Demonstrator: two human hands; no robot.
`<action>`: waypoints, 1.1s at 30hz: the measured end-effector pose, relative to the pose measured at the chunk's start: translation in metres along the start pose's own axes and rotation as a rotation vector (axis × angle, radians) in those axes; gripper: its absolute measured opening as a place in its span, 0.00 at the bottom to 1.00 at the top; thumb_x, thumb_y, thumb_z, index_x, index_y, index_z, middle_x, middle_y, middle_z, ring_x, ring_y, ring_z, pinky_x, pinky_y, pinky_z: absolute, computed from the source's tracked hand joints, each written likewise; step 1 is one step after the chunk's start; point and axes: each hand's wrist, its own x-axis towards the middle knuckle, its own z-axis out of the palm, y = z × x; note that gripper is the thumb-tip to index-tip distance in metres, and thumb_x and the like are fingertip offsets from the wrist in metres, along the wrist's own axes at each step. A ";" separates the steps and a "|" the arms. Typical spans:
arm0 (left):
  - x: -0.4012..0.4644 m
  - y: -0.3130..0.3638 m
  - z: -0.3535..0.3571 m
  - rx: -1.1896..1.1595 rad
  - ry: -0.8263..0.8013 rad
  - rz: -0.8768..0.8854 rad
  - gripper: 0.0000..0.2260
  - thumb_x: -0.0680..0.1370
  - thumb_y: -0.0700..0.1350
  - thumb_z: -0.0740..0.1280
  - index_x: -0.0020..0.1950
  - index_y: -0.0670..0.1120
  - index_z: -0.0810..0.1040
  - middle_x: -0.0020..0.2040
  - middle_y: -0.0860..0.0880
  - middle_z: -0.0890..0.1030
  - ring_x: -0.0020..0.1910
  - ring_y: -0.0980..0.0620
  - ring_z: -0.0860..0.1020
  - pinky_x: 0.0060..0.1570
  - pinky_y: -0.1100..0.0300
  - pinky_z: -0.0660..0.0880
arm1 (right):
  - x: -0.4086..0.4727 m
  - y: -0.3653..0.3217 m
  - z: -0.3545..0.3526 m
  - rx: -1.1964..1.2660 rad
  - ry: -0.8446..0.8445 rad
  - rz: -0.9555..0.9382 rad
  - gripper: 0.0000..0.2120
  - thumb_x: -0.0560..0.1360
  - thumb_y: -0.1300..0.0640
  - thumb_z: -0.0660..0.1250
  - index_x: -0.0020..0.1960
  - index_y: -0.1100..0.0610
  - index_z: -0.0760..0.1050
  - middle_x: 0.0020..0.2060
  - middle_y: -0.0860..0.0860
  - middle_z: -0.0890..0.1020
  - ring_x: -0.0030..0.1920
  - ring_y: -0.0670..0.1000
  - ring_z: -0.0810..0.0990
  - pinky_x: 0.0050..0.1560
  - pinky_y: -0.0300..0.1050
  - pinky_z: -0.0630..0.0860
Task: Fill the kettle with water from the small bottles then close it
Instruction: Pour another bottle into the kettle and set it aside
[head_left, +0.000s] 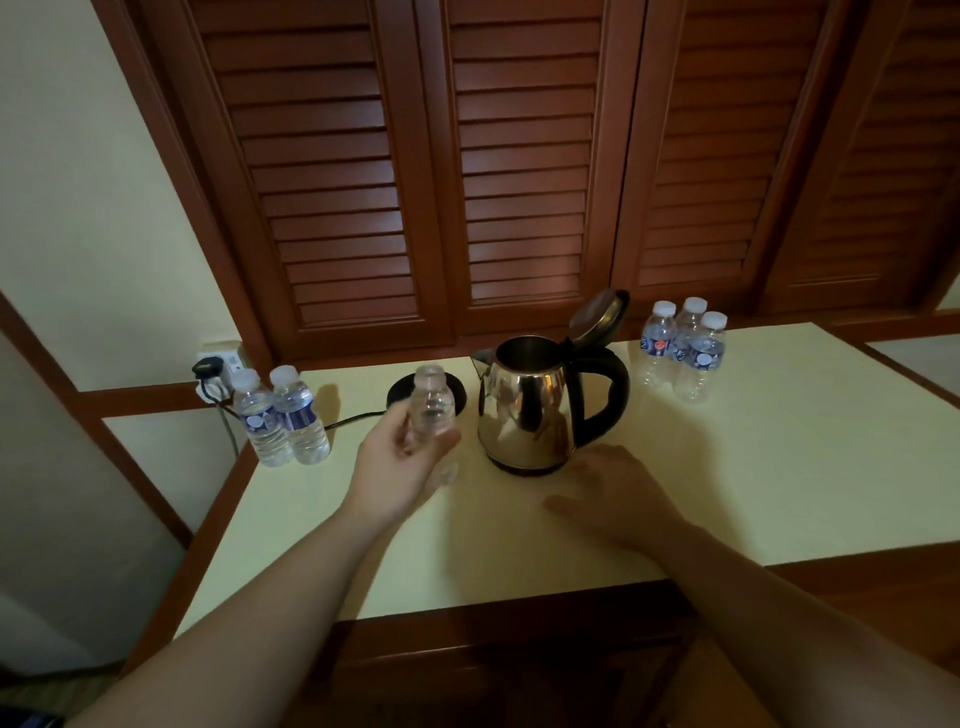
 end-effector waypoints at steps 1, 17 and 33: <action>0.008 0.005 -0.002 0.016 0.005 0.018 0.13 0.77 0.49 0.75 0.61 0.54 0.80 0.52 0.56 0.86 0.50 0.57 0.83 0.51 0.61 0.76 | -0.002 0.006 -0.003 -0.026 -0.005 0.006 0.39 0.67 0.24 0.68 0.72 0.44 0.71 0.69 0.46 0.73 0.69 0.48 0.69 0.65 0.44 0.68; 0.111 0.039 -0.024 0.539 -0.218 0.129 0.23 0.72 0.57 0.79 0.65 0.60 0.80 0.54 0.60 0.84 0.53 0.59 0.82 0.55 0.56 0.77 | -0.009 0.023 0.004 -0.201 -0.180 -0.023 0.52 0.68 0.16 0.49 0.84 0.44 0.47 0.84 0.49 0.44 0.83 0.49 0.41 0.82 0.55 0.39; 0.157 0.063 -0.049 0.954 -0.416 0.234 0.28 0.65 0.74 0.71 0.64 0.77 0.71 0.53 0.56 0.77 0.56 0.52 0.76 0.60 0.47 0.76 | -0.008 0.025 0.005 -0.181 -0.151 -0.039 0.50 0.70 0.18 0.52 0.84 0.44 0.51 0.84 0.49 0.48 0.83 0.50 0.44 0.82 0.55 0.41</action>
